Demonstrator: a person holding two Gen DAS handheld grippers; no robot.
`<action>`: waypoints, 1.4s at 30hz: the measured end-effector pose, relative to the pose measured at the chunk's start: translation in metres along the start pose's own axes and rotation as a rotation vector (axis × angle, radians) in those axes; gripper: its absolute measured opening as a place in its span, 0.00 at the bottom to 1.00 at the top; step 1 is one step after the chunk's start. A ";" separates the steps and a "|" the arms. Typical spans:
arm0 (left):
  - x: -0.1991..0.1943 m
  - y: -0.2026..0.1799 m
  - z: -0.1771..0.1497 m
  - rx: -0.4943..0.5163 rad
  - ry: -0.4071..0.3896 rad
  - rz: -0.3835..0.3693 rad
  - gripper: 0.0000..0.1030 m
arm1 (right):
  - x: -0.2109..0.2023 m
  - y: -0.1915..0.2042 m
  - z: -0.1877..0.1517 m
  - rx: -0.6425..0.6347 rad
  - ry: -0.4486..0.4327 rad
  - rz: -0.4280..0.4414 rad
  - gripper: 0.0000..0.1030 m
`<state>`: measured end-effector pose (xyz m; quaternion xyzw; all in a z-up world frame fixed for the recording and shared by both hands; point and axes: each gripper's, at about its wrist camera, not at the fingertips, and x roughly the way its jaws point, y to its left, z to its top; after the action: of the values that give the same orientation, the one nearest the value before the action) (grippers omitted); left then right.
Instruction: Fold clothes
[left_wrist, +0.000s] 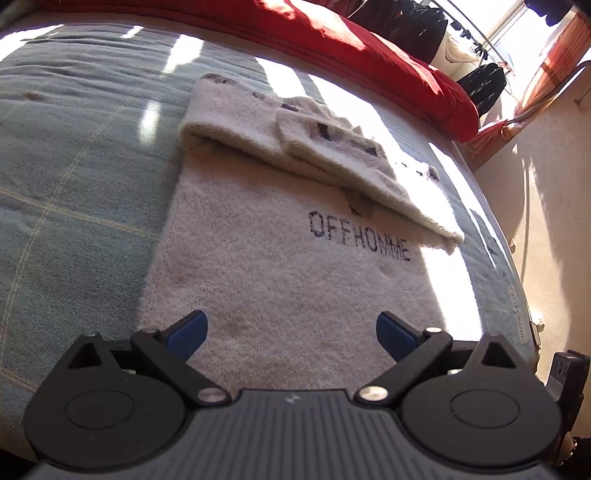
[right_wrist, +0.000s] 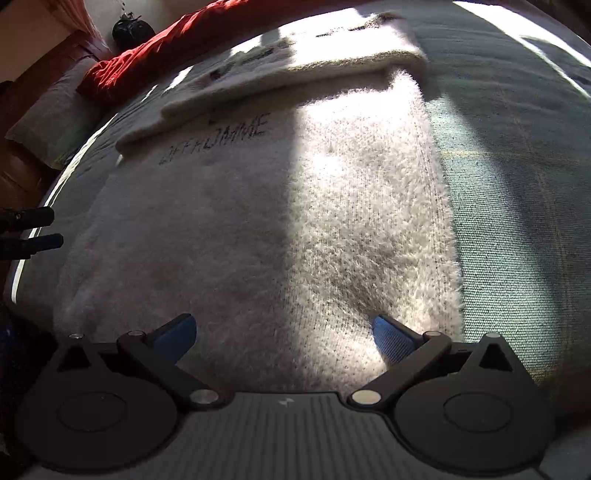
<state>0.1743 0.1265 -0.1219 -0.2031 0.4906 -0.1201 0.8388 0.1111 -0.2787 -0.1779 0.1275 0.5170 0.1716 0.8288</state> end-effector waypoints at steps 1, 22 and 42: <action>0.007 0.003 0.002 -0.015 0.019 0.004 0.95 | 0.000 0.000 0.000 -0.004 0.001 -0.001 1.00; -0.003 -0.069 -0.068 0.418 0.072 0.046 0.95 | -0.003 -0.010 0.000 0.058 -0.018 0.043 1.00; -0.004 -0.069 -0.057 0.412 0.160 0.086 0.95 | -0.003 -0.017 0.001 0.100 -0.032 0.077 1.00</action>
<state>0.1229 0.0541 -0.1123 0.0038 0.5291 -0.1977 0.8252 0.1133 -0.2951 -0.1818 0.1913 0.5063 0.1754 0.8224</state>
